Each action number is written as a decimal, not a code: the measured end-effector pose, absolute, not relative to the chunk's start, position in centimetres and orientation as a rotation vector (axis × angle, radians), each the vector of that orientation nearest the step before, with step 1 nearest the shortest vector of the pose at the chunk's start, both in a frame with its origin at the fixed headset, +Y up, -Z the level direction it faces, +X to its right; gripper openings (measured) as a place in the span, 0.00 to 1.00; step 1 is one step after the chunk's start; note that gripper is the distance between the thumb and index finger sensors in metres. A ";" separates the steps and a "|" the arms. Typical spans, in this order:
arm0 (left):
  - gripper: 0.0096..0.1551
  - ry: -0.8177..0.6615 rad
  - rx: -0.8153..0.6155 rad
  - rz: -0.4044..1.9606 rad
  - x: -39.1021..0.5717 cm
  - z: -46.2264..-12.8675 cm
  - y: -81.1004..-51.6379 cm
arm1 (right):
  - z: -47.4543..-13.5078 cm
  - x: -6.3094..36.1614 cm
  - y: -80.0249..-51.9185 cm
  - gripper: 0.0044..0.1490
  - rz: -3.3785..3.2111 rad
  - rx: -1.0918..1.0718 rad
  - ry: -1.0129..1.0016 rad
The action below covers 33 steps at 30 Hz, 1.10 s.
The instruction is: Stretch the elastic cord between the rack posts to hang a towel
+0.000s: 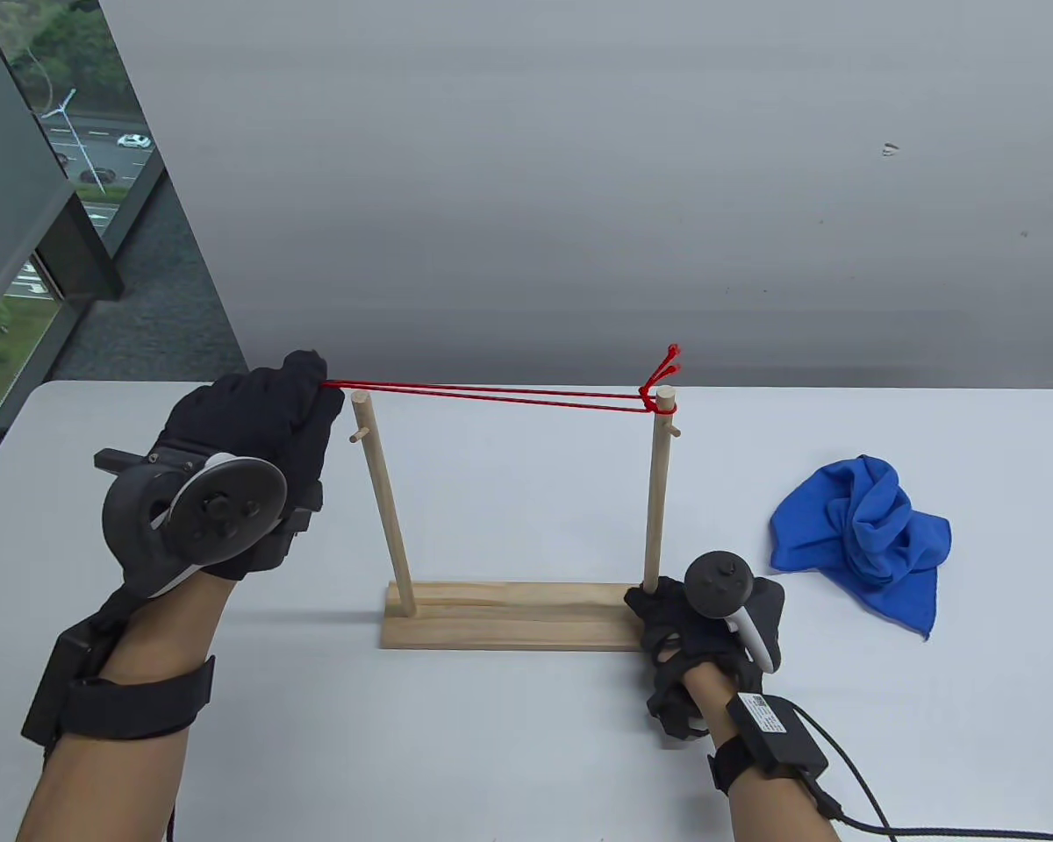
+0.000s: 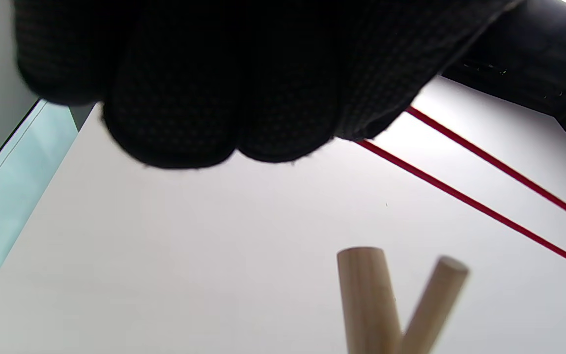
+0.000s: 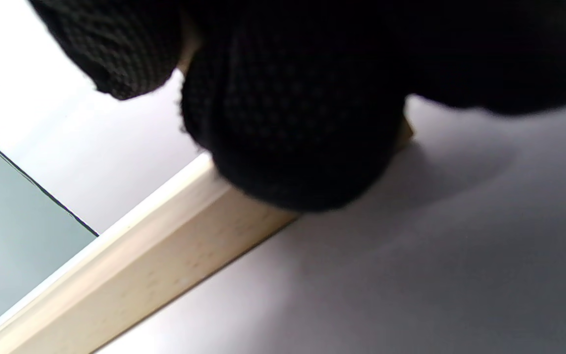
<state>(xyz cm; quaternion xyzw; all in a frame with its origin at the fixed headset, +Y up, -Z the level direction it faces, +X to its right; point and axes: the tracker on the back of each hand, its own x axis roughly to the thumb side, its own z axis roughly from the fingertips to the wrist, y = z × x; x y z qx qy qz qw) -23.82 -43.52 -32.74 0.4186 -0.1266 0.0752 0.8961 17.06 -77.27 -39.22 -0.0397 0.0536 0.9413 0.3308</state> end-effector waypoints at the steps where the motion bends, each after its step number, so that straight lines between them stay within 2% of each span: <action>1: 0.21 -0.260 0.864 0.157 -23.9 -32.9 -43.6 | -39.2 17.1 -77.3 0.36 2.461 -0.105 0.141; 15: 0.21 -0.234 0.832 0.158 -25.2 -35.5 -46.2 | -39.2 17.0 -77.4 0.36 2.462 -0.107 0.143; 33: 0.21 -0.342 0.922 0.180 -25.8 -34.8 -48.8 | -39.2 17.0 -77.5 0.36 2.462 -0.109 0.148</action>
